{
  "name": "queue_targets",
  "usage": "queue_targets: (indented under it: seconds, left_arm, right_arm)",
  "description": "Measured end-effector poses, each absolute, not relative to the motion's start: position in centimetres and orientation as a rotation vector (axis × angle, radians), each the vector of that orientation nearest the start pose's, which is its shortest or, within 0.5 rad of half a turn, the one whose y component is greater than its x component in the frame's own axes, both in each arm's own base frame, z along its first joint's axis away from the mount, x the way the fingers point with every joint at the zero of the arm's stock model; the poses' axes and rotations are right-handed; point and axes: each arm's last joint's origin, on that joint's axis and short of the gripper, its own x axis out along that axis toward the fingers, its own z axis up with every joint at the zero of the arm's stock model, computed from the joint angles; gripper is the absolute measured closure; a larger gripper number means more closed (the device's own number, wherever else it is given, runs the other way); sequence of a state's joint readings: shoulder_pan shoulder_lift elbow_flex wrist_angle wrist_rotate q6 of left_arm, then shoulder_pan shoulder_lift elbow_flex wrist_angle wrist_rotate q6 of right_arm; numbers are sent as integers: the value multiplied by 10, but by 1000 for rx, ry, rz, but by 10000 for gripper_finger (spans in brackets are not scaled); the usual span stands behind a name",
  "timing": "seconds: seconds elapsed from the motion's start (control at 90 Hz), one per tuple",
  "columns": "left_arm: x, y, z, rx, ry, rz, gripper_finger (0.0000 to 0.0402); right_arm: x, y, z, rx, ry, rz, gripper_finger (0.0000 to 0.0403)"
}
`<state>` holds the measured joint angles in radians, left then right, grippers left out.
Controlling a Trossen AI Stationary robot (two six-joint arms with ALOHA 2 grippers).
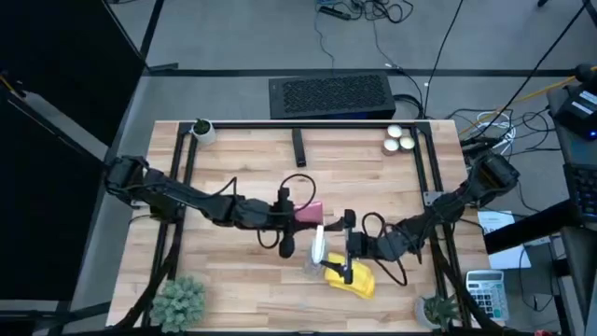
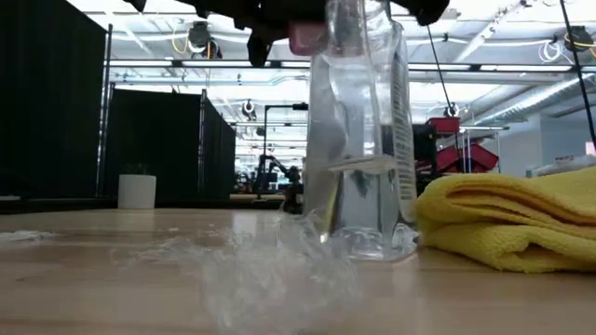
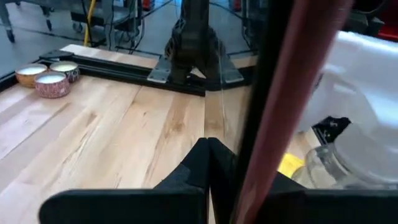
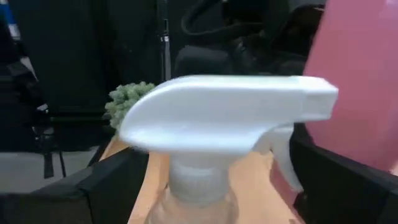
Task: Apply microfiber cloth
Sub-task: Spray the back of the pink cellphone using the white spray bottle
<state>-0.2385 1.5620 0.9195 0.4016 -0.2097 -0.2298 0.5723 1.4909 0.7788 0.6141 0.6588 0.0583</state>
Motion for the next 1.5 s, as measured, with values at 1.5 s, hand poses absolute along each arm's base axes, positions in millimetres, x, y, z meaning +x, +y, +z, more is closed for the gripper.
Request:
queue_targets:
  seconds: [1.5]
  left_arm:
    - [319, -113, 232, -165, 393, -79, 392]
  right_arm:
    - [233, 185, 229, 128, 235, -171, 30]
